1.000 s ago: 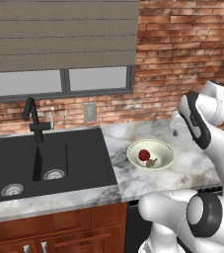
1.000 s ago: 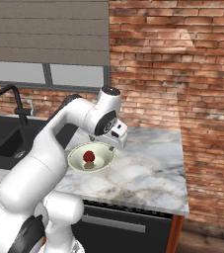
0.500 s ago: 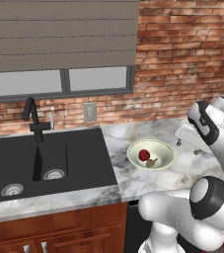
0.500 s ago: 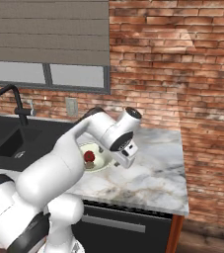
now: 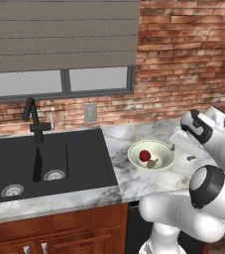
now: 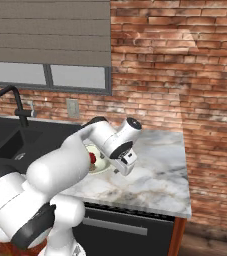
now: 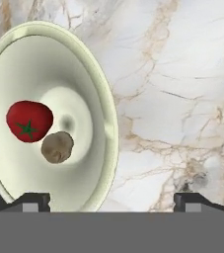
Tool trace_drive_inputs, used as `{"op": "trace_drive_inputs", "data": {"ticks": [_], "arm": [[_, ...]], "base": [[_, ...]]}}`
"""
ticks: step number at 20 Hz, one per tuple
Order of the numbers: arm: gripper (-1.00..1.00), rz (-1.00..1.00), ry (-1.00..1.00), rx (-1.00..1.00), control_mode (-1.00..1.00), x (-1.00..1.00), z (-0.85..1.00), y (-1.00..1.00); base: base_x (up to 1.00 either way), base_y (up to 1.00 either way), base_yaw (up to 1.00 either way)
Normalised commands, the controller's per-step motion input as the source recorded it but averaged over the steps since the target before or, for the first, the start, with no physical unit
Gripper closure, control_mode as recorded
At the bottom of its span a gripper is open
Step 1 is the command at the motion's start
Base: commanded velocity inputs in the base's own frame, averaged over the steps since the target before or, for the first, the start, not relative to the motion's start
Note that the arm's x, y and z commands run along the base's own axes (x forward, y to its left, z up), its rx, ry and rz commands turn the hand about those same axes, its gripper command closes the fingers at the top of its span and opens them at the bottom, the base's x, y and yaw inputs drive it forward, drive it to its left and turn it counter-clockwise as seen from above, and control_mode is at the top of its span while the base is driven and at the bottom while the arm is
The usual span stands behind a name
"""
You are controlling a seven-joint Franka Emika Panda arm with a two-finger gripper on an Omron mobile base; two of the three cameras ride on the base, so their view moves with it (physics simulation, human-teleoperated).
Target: Dump the tomato and garlic from the bowl so the bowl can be washed. Place the bowl in the sink after clearing the leftovers.
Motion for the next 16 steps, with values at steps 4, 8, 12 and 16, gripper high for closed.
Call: {"op": "trace_drive_inputs", "data": {"ticks": [4, 8, 12, 16], "arm": [[-1.00, -0.03, 0.05, 0.00, -1.00, 0.29, -0.29, 0.05], [-1.00, -0.05, 0.07, 0.00, -1.00, 0.23, -0.36, 0.01], [-1.00, -0.06, 0.03, 0.00, -1.00, 0.21, -0.19, 0.01], [-1.00, -0.04, 0.01, 0.00, -1.00, 0.21, -0.16, 0.08]], "base": [[0.00, 0.00, 0.00], [0.00, 0.00, 0.00], [0.00, 0.00, 0.00], [0.00, 0.00, 0.00]]}}
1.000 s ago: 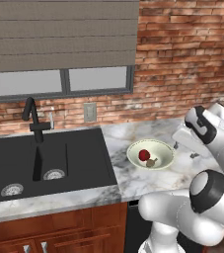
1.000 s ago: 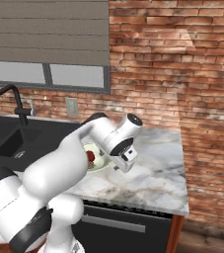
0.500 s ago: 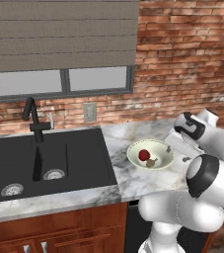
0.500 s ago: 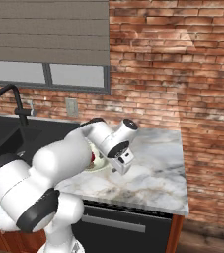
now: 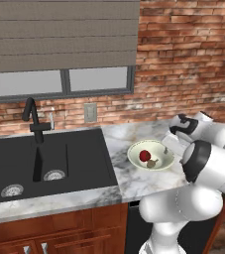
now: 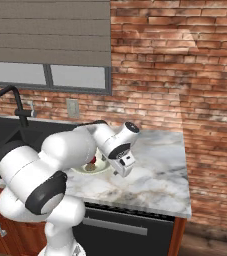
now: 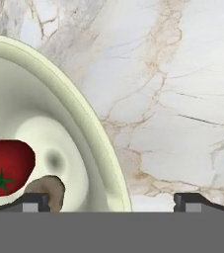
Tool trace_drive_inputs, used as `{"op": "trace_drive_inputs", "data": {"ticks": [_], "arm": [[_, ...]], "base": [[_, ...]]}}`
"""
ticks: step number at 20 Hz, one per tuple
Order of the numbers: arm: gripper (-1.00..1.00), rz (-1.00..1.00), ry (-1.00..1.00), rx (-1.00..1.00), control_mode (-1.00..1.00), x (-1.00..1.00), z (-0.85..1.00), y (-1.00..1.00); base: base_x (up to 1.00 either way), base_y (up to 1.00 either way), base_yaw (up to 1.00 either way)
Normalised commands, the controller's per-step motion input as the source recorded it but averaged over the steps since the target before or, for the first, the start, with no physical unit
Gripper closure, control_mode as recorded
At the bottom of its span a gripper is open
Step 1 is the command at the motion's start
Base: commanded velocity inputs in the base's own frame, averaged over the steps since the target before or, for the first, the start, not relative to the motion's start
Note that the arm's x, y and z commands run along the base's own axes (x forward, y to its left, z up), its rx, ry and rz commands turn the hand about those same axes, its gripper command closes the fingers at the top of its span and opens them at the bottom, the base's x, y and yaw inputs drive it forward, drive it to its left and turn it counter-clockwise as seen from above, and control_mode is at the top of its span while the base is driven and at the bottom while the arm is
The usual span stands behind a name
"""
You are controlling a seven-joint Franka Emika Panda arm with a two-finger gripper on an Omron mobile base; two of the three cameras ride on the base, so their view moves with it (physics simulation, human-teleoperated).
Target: Dump the tomato and garlic from the bowl so the bowl can be washed. Place the bowl in the sink after clearing the leftovers.
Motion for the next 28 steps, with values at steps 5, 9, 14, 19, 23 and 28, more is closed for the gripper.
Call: {"op": "trace_drive_inputs", "data": {"ticks": [5, 9, 14, 19, 23, 28], "arm": [[-1.00, -0.02, 0.01, 0.00, -1.00, 0.14, -0.20, 0.07], [1.00, 0.00, 0.00, 0.00, -1.00, 0.02, -0.15, 0.02], [1.00, 0.00, 0.00, 0.00, -1.00, 0.00, 0.00, 0.00], [1.00, 0.00, -0.01, 0.01, -1.00, 0.00, 0.01, 0.07], [1.00, 0.00, -0.06, 0.06, -1.00, 0.00, 0.09, 0.60], [1.00, 0.00, -0.08, 0.01, -1.00, 0.00, 0.05, 0.98]], "base": [[0.00, 0.00, 0.00], [0.00, 0.00, 0.00], [0.00, 0.00, 0.00], [0.00, 0.00, 0.00], [0.00, 0.00, 0.00], [0.00, 0.00, 0.00]]}}
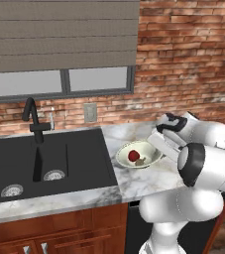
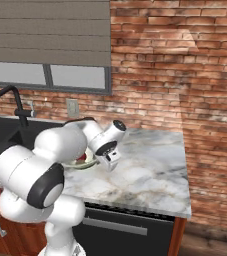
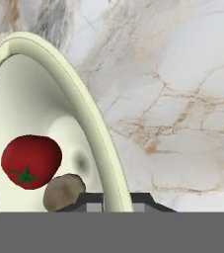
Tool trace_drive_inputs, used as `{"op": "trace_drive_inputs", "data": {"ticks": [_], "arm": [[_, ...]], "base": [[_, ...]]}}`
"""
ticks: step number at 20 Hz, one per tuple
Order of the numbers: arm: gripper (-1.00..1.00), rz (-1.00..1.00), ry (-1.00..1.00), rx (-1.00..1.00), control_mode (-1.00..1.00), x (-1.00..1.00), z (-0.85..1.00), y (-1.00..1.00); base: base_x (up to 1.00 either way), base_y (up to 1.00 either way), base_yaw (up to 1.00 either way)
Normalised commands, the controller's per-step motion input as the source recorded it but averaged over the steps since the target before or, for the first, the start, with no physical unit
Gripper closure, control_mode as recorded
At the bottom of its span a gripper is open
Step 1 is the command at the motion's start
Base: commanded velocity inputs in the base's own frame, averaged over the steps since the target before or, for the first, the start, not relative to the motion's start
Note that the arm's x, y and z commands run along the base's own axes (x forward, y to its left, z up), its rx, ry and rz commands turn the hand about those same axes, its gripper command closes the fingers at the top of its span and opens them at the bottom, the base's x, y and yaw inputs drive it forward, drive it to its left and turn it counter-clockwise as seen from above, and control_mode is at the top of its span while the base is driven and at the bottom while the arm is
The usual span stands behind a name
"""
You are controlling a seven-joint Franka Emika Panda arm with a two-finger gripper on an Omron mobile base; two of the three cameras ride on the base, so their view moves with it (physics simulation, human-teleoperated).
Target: Dump the tomato and garlic from the bowl so the bowl can be washed. Place the bowl in the sink after clearing the leftovers.
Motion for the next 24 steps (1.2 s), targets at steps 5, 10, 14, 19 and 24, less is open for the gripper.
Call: {"op": "trace_drive_inputs", "data": {"ticks": [5, 10, 14, 19, 24], "arm": [[1.00, 0.00, -0.05, 0.00, -1.00, 0.00, 0.00, 1.00], [1.00, -0.02, -0.14, 0.00, -1.00, 0.02, 0.00, 1.00], [1.00, -0.02, -0.11, 0.00, -1.00, 0.13, 0.01, 1.00], [1.00, 0.00, -0.06, -0.02, -1.00, 0.29, 0.08, 1.00], [1.00, -0.03, -0.01, -0.10, -1.00, 0.45, 0.23, 1.00]], "base": [[0.00, 0.00, 0.00], [0.00, 0.00, 0.00], [0.00, 0.00, 0.00], [0.00, 0.00, 0.00], [0.00, 0.00, 0.00]]}}
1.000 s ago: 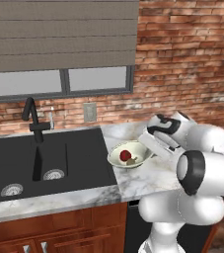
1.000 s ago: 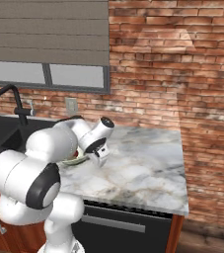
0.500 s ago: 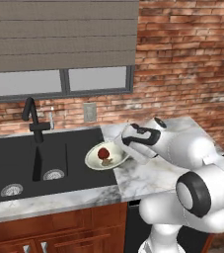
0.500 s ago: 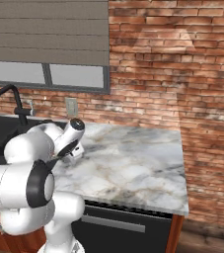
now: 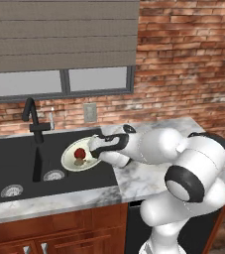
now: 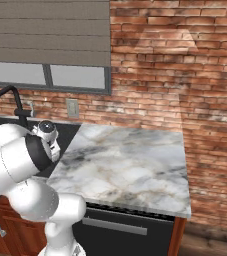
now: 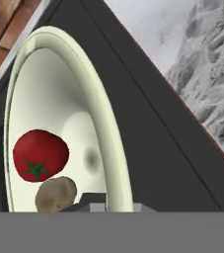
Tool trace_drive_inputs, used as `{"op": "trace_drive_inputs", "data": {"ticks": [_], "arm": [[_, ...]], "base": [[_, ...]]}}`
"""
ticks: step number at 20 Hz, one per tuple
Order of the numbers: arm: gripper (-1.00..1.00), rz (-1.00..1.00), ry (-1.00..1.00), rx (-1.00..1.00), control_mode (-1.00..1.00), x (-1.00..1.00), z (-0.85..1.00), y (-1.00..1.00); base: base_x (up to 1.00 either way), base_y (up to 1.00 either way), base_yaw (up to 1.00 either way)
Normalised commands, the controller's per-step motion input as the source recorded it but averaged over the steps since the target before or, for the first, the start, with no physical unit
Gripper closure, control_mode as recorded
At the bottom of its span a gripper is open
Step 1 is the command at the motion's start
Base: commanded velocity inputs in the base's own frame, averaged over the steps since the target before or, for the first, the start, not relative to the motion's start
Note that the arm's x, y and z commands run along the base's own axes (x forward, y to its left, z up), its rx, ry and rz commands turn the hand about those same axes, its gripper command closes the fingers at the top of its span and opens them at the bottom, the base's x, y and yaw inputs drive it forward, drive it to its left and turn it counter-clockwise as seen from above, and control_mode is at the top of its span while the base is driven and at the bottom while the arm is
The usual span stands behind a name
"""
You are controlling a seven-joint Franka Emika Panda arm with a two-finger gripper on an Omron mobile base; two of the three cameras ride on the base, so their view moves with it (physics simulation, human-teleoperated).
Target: Dump the tomato and garlic from the bowl so the bowl can be washed. Place the bowl in the sink after clearing the leftovers.
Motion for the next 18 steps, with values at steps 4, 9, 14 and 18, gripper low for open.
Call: {"op": "trace_drive_inputs", "data": {"ticks": [4, 9, 14, 18], "arm": [[1.00, -0.09, 0.00, -0.12, -1.00, 0.43, 0.20, 0.88], [1.00, 0.00, 0.00, 0.00, -1.00, 0.00, 0.00, 0.02], [1.00, 0.00, -0.10, -0.04, -1.00, 0.00, 0.35, 0.23], [1.00, 0.01, 0.00, -0.14, -1.00, 0.07, 0.44, 0.50]], "base": [[0.00, 0.00, 0.00], [0.00, 0.00, 0.00], [0.00, 0.00, 0.00], [0.00, 0.00, 0.00]]}}
